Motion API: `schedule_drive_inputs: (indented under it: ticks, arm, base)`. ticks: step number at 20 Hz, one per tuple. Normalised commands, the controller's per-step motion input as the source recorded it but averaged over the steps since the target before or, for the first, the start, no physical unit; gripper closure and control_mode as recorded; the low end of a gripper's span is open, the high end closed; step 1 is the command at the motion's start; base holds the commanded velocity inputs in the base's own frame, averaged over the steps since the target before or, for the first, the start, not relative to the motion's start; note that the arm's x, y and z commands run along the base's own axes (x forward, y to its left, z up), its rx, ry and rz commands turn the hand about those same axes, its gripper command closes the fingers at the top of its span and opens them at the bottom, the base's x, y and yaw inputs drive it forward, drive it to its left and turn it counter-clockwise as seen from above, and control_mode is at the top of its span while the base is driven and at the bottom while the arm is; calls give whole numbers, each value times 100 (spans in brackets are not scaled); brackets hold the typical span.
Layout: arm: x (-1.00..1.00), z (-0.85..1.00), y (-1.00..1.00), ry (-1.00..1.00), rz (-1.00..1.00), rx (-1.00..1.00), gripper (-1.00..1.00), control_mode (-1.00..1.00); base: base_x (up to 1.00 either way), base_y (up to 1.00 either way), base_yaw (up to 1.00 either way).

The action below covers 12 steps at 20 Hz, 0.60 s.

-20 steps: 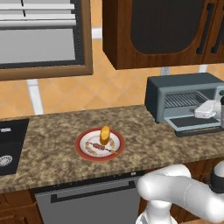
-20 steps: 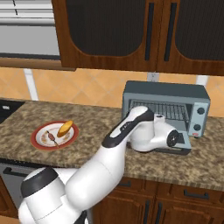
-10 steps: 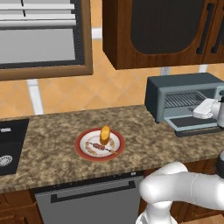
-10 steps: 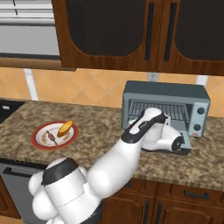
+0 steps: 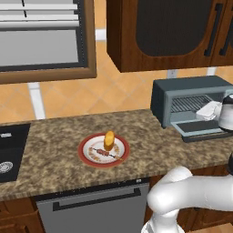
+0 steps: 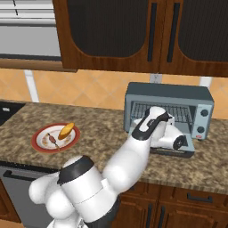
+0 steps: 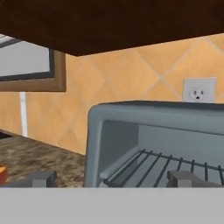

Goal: Pick up the kebab skewer and baguette bread, and place them inside the toaster oven. Close the toaster oven door and start by setting the timer.

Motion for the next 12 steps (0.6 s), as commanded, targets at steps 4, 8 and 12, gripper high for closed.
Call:
schedule_drive_inputs:
  ticks: [4, 8, 12]
  arm:
    - [39, -25, 0, 0, -10, 0, -100, -100]
    - [44, -28, -3, 0, -9, 0, -100, -100]
    - [30, -16, -6, 0, -8, 0, -100, -100]
  base:
    - [0, 0, 0]
    - [0, 0, 0]
    - [0, 0, 0]
